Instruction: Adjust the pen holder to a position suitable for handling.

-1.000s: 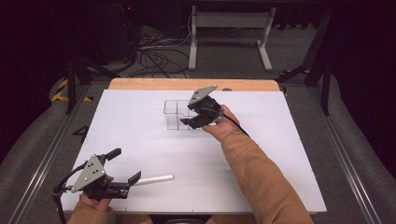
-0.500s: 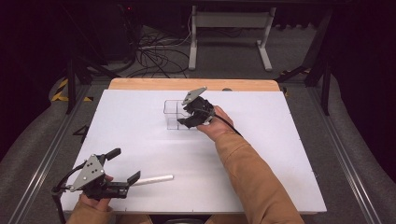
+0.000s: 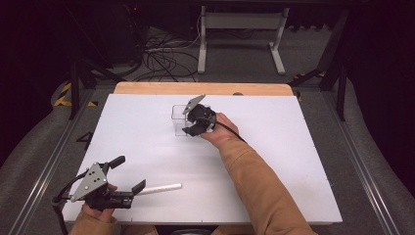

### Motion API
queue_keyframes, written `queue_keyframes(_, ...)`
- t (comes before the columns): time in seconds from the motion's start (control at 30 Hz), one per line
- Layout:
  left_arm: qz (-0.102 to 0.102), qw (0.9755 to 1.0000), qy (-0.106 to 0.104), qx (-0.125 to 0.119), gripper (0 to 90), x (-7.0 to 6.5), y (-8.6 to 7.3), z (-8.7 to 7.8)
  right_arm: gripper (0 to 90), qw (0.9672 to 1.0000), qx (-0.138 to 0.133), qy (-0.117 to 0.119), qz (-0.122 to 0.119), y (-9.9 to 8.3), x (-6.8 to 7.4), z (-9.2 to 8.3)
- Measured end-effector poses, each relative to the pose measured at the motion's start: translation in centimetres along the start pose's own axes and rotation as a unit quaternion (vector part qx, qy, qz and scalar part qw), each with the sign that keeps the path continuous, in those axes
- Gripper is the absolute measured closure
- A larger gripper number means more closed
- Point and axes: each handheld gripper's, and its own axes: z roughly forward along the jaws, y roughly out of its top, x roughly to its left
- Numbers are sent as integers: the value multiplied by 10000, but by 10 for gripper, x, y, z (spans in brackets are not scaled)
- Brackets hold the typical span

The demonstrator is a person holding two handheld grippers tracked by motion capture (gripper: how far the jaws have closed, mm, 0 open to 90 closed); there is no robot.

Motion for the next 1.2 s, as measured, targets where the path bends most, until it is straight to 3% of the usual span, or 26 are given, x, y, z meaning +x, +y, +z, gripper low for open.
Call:
queue_keyframes(0.23,-20,10000,-15,3,21,0,0,0,504,9999,105,-47,-37,1,3,6)
queue_keyframes(0.33,-13,10000,-19,14,22,0,0,0,543,9998,158,-117,-95,1,4,7)
queue_keyframes(0.37,-18,10000,-19,8,22,0,0,0,603,9994,212,-231,-154,1,6,7)
queue_keyframes(0.5,12,10000,-7,28,22,1,0,0,694,9988,245,-326,-268,1,8,5)
queue_keyframes(0.6,6,10000,-12,39,22,1,-1,0,713,9980,293,-366,-416,1,10,3)
queue_keyframes(0.93,4,10000,-13,32,22,0,-1,1,802,9971,377,-154,-647,1,14,-2)
queue_keyframes(1.2,1,10000,-8,25,22,0,-1,1,868,9977,332,53,-588,1,13,-12)
